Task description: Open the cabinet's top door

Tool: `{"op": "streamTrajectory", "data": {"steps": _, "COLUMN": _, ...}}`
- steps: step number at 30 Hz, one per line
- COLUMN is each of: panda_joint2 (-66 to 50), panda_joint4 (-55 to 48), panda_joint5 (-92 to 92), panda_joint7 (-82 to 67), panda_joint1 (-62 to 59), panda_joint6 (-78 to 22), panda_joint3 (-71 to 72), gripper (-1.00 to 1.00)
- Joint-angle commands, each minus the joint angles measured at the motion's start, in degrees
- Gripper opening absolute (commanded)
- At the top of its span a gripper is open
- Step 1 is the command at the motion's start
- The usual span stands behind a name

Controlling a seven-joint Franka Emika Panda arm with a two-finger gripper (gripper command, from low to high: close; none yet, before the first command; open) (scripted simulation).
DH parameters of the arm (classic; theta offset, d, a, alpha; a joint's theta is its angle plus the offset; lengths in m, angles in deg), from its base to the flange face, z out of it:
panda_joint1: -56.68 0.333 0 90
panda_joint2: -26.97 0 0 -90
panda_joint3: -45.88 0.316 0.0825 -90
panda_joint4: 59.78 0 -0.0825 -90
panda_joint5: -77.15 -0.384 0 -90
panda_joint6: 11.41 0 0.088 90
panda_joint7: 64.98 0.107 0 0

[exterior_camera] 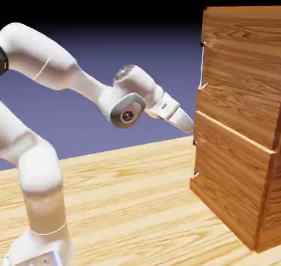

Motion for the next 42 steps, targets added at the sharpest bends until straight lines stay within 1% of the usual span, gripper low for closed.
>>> {"op": "streamTrajectory", "data": {"steps": 1, "panda_joint2": -2.1, "panda_joint4": -0.3, "panda_joint5": -2.1, "panda_joint7": -0.8, "panda_joint1": 1.5, "panda_joint6": -0.6, "panda_joint3": -1.9, "gripper": 0.0}}
{"op": "streamTrajectory", "data": {"steps": 42, "panda_joint2": -87.2, "panda_joint4": -14.0, "panda_joint5": -88.2, "panda_joint7": -31.9, "panda_joint1": 64.1, "panda_joint6": -26.5, "panda_joint3": -78.5, "gripper": 0.0}}
